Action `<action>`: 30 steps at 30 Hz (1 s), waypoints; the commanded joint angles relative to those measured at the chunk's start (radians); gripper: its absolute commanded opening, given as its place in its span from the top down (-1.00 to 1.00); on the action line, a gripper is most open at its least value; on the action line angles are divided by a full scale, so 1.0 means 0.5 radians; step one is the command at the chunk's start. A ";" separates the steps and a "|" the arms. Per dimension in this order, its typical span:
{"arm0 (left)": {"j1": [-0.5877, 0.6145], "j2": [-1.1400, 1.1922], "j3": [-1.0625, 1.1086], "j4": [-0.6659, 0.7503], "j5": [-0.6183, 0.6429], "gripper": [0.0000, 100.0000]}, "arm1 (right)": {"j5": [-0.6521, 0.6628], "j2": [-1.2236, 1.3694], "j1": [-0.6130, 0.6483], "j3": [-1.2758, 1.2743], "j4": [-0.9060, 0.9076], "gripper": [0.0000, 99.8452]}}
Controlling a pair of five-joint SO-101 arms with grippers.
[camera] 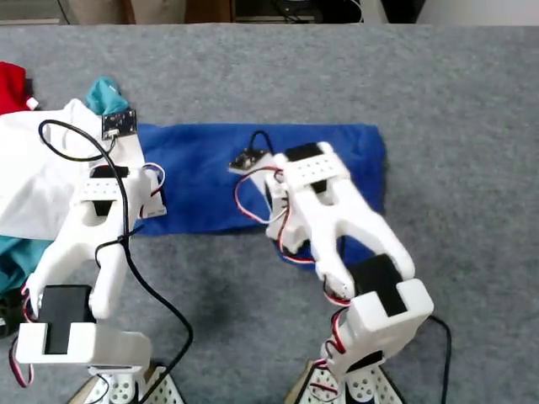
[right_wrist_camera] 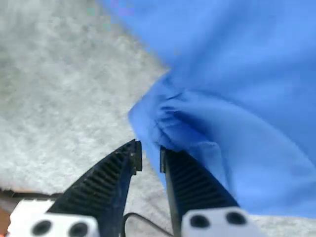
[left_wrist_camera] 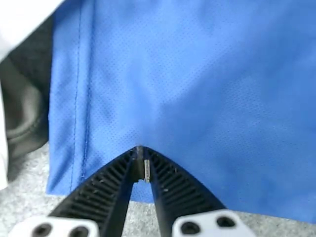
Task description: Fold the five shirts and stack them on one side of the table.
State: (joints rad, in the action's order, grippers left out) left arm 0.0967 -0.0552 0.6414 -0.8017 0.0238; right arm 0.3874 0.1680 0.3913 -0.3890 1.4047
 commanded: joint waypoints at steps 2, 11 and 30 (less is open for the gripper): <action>-0.025 -0.054 -0.028 0.025 -0.006 0.96 | -0.015 -0.302 0.103 -0.091 0.098 0.90; -0.025 -0.054 -0.021 0.025 -0.006 0.96 | -0.095 -0.784 0.152 -0.256 0.166 0.90; -0.025 -0.054 -0.015 0.025 -0.006 0.96 | 0.157 -0.011 -0.410 0.100 -0.417 0.91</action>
State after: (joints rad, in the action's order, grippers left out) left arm 0.0967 -0.0552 0.6414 -0.8017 0.0238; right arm 0.4626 0.1158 0.2025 -0.3844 1.2252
